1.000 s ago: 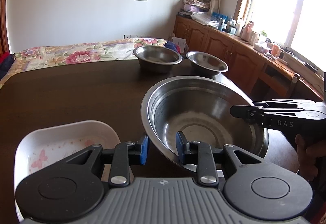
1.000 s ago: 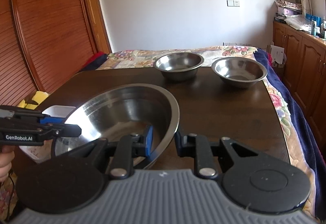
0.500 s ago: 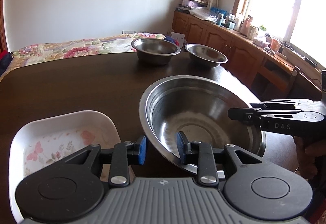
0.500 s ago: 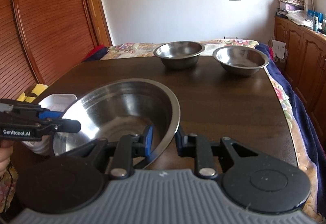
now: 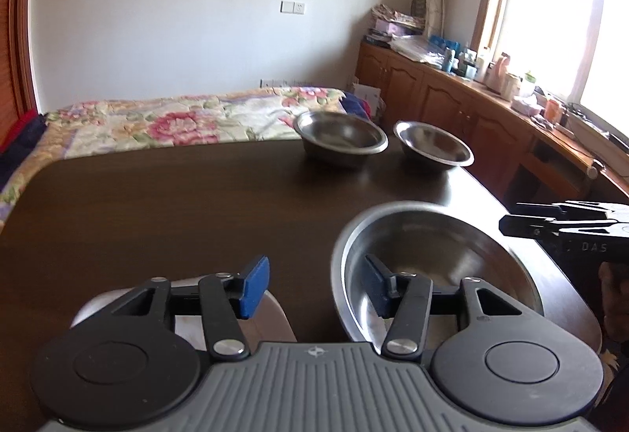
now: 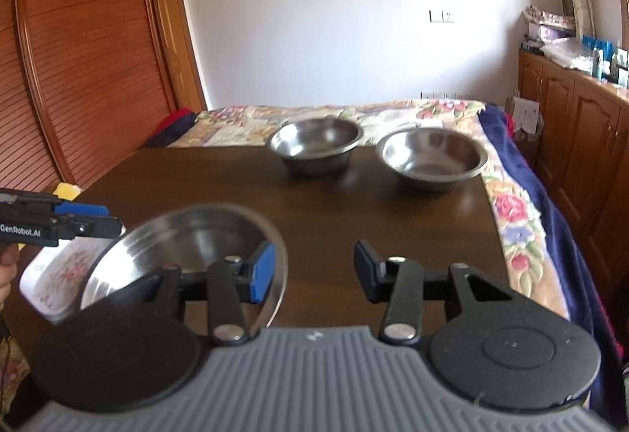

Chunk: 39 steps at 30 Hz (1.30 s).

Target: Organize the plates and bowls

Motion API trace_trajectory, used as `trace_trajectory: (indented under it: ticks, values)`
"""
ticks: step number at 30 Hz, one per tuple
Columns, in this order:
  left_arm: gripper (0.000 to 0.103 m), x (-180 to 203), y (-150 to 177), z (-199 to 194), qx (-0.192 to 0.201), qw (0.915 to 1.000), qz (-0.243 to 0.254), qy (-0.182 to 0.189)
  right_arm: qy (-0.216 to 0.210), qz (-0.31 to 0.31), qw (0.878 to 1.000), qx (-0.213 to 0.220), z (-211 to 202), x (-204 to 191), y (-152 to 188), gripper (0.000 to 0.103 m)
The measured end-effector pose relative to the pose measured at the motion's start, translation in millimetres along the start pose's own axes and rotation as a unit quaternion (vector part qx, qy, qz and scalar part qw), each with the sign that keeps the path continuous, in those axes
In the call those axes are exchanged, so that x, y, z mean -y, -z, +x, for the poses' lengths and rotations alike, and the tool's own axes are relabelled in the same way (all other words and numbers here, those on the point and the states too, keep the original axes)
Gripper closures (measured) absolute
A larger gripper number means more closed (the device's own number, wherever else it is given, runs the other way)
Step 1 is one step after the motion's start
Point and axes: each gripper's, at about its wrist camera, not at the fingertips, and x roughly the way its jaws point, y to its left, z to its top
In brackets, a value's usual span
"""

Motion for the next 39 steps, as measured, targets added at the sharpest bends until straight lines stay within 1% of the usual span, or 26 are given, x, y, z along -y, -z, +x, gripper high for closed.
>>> trace_trajectory:
  ticks: [9, 17, 20, 30, 37, 39]
  values:
    - [0.044, 2.4, -30.3, 12.0, 0.016, 0.9997, 0.017, -0.009, -0.002, -0.019, 1.000, 0.021, 15.8, 7.0, -28.7, 0.057]
    - [0.043, 10.5, -55.0, 32.5, 0.018, 0.9994, 0.028, -0.009, -0.011, -0.028, 0.999, 0.020, 40.9, 13.0, -50.9, 0.057]
    - [0.043, 12.5, -63.0, 42.6, 0.019, 0.9995, 0.024, -0.008, -0.011, -0.028, 0.999, 0.020, 49.3, 16.6, -57.1, 0.057]
    - [0.043, 15.4, -90.0, 78.9, 0.012, 0.9993, 0.031, -0.018, -0.007, -0.035, 0.999, 0.010, 86.5, 23.7, -73.3, 0.057]
    - [0.043, 13.1, -102.1, 108.3, -0.003, 0.9989, 0.034, -0.030, -0.001, -0.047, 0.999, -0.003, 116.7, 26.0, -84.7, 0.057]
    - [0.043, 11.2, -104.7, 118.8, -0.010, 0.9988, 0.035, -0.033, 0.001, -0.052, 0.999, -0.007, 124.1, 26.3, -85.6, 0.059]
